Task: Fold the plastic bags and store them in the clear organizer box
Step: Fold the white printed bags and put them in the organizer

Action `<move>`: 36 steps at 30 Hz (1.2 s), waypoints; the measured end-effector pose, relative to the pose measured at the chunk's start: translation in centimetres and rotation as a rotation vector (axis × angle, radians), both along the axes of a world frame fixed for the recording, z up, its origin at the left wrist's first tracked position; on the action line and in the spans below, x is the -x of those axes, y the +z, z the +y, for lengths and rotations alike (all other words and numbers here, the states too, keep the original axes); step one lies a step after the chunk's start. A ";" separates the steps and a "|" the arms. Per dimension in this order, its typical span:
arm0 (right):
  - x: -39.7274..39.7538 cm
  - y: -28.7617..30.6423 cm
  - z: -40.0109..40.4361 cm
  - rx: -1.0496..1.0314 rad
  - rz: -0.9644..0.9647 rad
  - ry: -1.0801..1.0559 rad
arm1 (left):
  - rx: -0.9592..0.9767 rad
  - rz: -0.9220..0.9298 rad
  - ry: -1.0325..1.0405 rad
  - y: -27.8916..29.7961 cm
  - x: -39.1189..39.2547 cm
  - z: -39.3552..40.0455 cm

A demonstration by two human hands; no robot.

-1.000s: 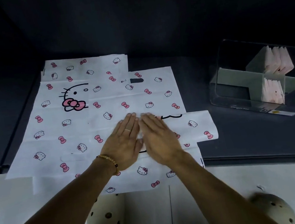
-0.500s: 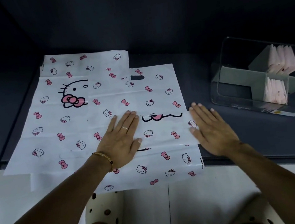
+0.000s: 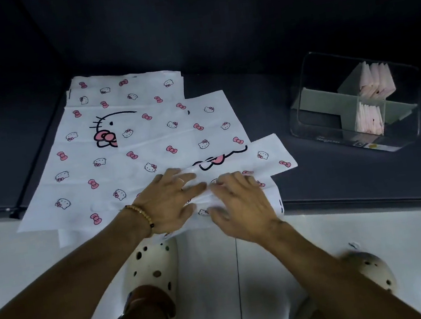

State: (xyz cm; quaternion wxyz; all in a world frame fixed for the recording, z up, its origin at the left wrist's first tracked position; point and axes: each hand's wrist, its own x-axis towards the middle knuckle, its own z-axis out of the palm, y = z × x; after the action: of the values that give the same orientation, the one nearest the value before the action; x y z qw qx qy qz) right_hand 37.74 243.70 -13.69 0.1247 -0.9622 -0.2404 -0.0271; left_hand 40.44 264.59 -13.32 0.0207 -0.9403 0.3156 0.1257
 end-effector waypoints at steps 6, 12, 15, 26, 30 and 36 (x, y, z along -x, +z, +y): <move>0.1 -0.9 1.5 -0.169 0.113 -0.225 | 0.161 0.173 0.134 1.0 -1.4 0.0; -0.7 0.0 0.7 -0.561 0.315 -0.303 | 0.678 0.326 0.483 2.7 -1.7 0.0; -0.9 1.1 -1.5 -0.934 0.550 -0.454 | 1.018 0.467 0.627 3.9 -1.8 -1.1; -0.7 0.2 -5.9 -1.159 0.549 -1.039 | 0.594 0.308 0.565 -0.2 -2.6 -10.7; -2.0 0.0 -6.1 -0.663 0.420 -1.110 | 0.514 0.202 0.591 -0.7 -3.0 -11.8; -3.2 -0.7 -6.2 -0.509 0.406 -1.109 | 0.463 0.152 0.697 -1.3 -3.6 -12.6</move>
State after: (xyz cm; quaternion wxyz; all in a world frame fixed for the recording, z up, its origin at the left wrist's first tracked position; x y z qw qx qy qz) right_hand 40.94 237.54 -14.35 0.3595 -0.8701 0.3350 0.0389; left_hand 44.01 251.97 -14.66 -0.2581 -0.9587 -0.0007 0.1198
